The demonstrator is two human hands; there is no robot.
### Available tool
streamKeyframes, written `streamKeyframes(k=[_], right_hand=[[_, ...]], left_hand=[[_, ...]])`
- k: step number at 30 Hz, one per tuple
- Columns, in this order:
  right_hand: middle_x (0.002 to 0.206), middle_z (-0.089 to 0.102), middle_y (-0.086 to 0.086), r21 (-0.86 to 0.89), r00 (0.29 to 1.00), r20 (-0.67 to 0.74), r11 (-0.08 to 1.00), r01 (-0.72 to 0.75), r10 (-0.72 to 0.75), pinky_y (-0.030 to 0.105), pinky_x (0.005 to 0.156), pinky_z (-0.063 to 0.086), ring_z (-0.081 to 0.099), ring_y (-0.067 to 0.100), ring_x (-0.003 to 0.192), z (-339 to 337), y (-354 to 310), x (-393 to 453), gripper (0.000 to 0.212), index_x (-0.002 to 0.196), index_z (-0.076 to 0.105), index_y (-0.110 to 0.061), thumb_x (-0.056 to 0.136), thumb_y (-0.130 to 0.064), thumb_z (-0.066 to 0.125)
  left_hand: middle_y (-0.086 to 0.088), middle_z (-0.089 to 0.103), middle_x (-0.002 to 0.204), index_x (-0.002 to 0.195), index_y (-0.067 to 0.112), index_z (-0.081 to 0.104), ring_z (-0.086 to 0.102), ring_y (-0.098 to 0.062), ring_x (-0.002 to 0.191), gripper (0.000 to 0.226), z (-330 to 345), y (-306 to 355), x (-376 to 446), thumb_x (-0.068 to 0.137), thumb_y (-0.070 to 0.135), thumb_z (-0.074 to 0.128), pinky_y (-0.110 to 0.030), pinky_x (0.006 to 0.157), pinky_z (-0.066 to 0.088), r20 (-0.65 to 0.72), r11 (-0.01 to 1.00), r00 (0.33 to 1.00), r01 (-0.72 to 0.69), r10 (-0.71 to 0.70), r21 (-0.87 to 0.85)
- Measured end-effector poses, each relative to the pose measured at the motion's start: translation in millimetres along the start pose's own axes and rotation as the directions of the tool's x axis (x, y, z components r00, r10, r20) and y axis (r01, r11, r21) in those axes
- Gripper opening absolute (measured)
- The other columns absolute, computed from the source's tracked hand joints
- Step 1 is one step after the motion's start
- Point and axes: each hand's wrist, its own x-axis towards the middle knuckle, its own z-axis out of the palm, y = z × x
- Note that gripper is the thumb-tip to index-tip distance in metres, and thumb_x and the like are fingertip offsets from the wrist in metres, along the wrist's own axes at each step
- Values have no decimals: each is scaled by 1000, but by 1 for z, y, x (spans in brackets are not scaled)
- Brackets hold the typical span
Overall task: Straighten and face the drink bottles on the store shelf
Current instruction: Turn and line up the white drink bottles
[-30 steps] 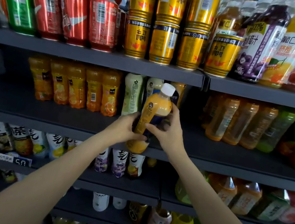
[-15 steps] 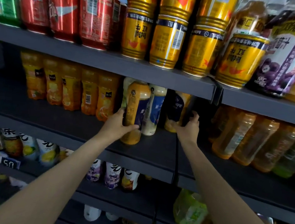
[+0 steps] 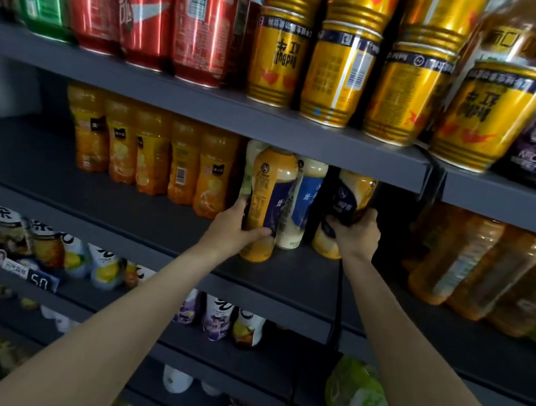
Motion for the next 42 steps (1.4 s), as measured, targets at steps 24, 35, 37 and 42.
streamKeyframes(k=[24, 35, 37, 42], right_hand=[[113, 66, 12, 596, 913, 394, 727, -340, 104, 28, 74, 58, 66, 23, 99, -73, -52, -165, 37, 122, 54, -6, 88, -19, 65], [102, 66, 16, 799, 877, 458, 366, -478, 144, 39, 77, 56, 65, 28, 95, -76, -55, -180, 24, 107, 58, -8, 85, -16, 66], [109, 66, 17, 798, 886, 451, 396, -454, 107, 38, 80, 56, 66, 28, 99, -79, -60, -175, 31, 116, 56, -6, 87, -15, 65], [111, 62, 18, 746, 857, 485, 429, -509, 174, 41, 78, 55, 63, 30, 96, -80, -70, -170, 30, 109, 52, -11, 85, -21, 68]], left_hand=[[5, 53, 116, 125, 13, 48, 51, -9, 104, 55, -30, 35, -113, 79, 28, 72, -21, 84, 40, 183, 985, 975, -99, 124, -139], [-8, 63, 117, 124, 15, 49, 65, -20, 99, 45, -56, 47, -117, 88, 41, 53, -31, 84, 55, 461, 751, 886, 331, -41, -571], [-11, 64, 113, 117, 15, 51, 67, -21, 95, 34, -54, 47, -115, 87, 30, 58, -27, 78, 57, 422, 687, 906, 310, -4, -657], [5, 49, 119, 123, 28, 37, 53, -3, 102, 65, -58, 45, -112, 74, 16, 78, -11, 82, 46, 146, 921, 920, -329, 362, -210]])
